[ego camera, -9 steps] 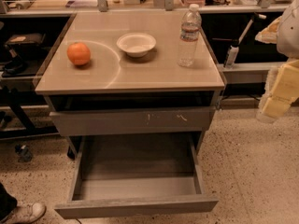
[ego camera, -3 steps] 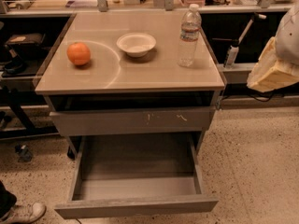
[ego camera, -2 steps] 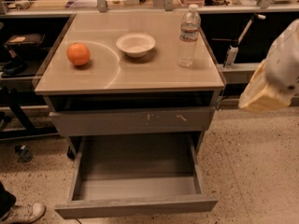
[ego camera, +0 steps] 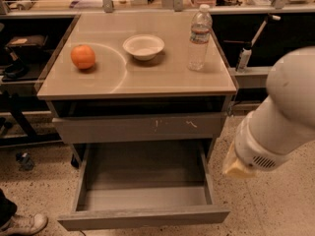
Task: Close middle drawer
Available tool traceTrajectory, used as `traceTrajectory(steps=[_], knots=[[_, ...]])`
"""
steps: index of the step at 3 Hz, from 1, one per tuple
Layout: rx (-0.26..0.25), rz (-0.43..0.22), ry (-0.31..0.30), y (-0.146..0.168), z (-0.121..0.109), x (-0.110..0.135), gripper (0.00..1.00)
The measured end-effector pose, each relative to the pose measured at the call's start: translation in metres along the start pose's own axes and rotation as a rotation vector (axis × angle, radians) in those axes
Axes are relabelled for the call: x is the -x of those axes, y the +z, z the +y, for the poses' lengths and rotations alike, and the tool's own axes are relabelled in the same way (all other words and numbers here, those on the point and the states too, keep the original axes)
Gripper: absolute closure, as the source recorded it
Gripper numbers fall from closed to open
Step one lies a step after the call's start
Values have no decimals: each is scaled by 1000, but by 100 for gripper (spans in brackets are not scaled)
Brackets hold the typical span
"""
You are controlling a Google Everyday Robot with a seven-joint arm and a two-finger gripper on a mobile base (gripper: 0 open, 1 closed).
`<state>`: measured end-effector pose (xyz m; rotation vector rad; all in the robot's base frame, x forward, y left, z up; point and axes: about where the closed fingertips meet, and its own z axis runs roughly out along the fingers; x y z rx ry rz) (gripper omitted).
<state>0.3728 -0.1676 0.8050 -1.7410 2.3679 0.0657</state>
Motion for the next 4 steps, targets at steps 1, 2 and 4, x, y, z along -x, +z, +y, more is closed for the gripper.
traceTrajectory(steps=[1, 2, 4], knots=[[75, 35, 1, 73, 19, -16, 100], [83, 40, 2, 81, 24, -19, 100], [197, -6, 19, 127, 65, -15, 100]])
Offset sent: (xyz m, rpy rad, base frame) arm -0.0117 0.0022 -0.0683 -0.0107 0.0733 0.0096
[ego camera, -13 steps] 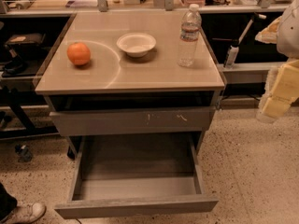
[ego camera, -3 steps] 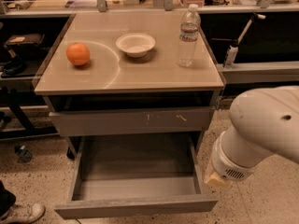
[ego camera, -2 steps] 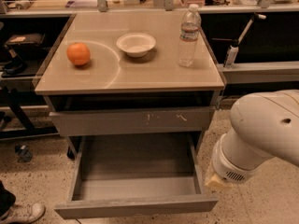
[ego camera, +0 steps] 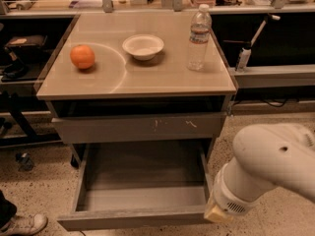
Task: Close middle drawer
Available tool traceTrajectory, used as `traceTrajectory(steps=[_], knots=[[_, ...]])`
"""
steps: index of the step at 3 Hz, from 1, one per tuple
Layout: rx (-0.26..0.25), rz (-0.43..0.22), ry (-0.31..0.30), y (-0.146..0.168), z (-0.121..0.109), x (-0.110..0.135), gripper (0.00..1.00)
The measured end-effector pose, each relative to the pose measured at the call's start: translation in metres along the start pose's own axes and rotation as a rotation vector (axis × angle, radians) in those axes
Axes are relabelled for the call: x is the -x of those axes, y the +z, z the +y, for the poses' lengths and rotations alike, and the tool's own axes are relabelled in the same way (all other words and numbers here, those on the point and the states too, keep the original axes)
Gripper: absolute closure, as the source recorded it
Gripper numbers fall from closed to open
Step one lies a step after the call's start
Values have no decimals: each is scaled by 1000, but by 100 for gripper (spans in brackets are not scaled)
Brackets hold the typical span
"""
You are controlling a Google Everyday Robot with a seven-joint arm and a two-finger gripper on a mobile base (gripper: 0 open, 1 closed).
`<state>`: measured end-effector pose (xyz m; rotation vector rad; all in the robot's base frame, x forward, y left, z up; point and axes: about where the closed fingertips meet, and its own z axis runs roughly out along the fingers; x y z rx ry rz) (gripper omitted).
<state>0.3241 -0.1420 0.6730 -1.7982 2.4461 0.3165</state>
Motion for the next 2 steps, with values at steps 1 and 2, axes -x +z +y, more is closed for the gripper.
traceTrajectory(steps=[1, 2], knots=[[101, -43, 46, 71, 20, 5, 100], [153, -72, 84, 129, 22, 6, 100]])
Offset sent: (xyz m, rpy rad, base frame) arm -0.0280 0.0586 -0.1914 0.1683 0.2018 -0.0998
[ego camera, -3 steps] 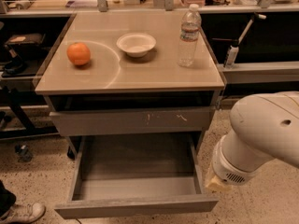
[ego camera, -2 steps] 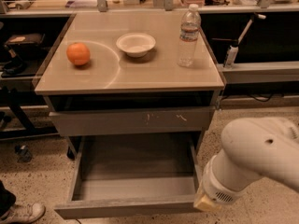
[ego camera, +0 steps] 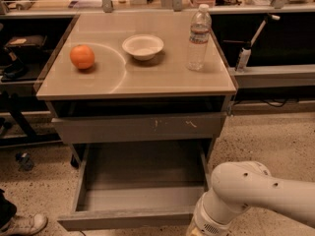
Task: Close middle drawer
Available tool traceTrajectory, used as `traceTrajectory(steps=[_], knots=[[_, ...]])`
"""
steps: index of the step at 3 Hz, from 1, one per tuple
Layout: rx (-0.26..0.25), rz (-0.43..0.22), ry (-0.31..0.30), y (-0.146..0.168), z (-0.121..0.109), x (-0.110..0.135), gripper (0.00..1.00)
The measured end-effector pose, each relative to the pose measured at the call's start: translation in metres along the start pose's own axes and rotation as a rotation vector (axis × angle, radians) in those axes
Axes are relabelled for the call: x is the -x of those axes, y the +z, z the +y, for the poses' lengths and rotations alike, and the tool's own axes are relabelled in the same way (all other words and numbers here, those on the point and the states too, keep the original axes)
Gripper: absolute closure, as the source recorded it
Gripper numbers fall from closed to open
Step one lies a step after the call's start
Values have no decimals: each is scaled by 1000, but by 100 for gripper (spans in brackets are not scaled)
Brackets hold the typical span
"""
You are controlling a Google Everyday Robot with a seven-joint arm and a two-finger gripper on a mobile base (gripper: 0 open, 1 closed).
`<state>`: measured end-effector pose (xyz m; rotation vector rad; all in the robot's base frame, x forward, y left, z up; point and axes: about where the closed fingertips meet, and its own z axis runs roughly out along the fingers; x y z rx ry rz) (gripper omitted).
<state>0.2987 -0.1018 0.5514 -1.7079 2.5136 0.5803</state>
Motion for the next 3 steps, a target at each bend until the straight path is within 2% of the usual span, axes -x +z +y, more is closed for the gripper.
traceTrajectory(steps=[1, 3], knots=[[19, -24, 14, 39, -15, 1, 100], [23, -37, 8, 87, -39, 3, 100]])
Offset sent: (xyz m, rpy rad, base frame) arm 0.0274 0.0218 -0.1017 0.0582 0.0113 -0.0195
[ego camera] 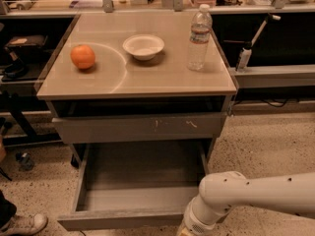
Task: Close middle drawer
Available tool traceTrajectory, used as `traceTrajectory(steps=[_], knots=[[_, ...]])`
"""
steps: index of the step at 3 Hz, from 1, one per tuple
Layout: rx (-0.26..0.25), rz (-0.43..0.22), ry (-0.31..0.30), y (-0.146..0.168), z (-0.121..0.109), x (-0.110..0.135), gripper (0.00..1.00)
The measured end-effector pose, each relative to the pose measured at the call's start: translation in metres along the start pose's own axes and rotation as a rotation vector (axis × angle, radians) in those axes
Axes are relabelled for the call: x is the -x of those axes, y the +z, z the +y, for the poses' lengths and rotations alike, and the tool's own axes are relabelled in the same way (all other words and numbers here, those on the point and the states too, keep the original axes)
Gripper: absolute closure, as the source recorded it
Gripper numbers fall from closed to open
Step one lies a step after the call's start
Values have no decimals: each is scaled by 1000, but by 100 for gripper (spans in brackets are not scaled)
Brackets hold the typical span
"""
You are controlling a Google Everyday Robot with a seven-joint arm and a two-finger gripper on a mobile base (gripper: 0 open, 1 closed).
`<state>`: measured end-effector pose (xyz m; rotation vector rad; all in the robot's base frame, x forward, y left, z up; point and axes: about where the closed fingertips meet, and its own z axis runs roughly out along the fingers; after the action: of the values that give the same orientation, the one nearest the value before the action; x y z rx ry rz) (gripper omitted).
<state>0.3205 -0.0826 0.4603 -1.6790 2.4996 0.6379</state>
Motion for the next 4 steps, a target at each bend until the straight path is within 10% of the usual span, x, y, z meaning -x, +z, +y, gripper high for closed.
traceTrajectory(steps=[3, 4], knots=[[-28, 10, -10, 34, -33, -1, 100], [-28, 10, -10, 34, -33, -1, 81]])
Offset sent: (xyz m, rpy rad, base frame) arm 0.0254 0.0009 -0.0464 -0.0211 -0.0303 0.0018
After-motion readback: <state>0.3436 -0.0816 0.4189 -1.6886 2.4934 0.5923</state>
